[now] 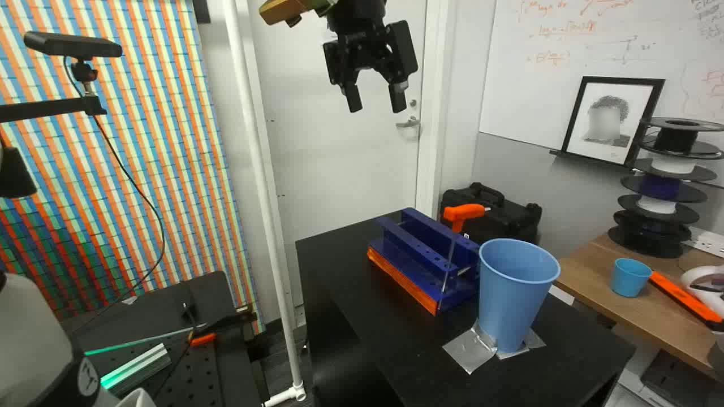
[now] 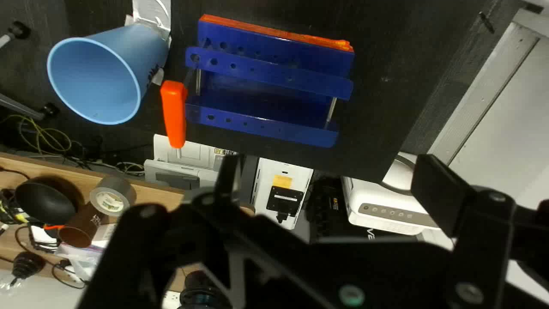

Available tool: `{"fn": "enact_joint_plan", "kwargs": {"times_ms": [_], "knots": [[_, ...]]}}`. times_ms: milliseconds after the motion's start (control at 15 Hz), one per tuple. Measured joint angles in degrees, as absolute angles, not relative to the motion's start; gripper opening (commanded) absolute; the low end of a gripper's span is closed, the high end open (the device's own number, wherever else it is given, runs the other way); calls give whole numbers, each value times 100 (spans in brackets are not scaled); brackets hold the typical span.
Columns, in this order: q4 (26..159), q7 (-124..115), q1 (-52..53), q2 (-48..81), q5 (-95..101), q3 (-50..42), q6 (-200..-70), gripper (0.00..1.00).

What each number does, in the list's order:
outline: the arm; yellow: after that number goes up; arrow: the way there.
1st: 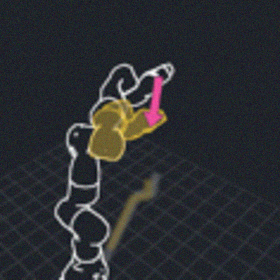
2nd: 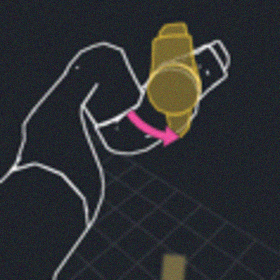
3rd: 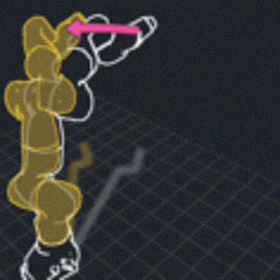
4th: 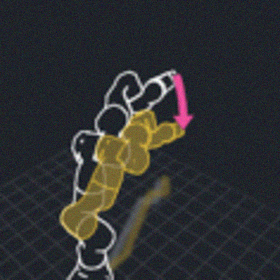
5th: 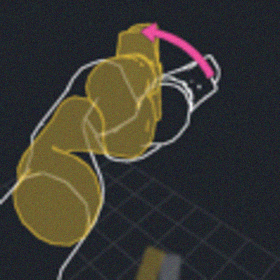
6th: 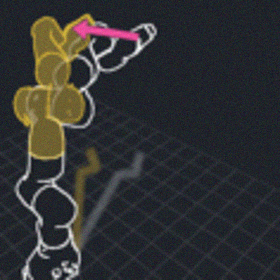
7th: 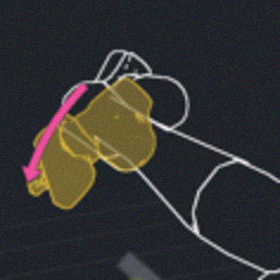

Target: Put the wrench in the cup next to the toolbox

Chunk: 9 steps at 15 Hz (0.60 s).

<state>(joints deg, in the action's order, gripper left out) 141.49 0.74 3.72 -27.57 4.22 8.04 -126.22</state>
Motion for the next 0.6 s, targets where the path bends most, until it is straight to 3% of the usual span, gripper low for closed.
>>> {"fn": "enact_joint_plan", "kwargs": {"times_ms": [600], "knots": [[14044,74,372,-2787,422,803,-12623,100]]}}
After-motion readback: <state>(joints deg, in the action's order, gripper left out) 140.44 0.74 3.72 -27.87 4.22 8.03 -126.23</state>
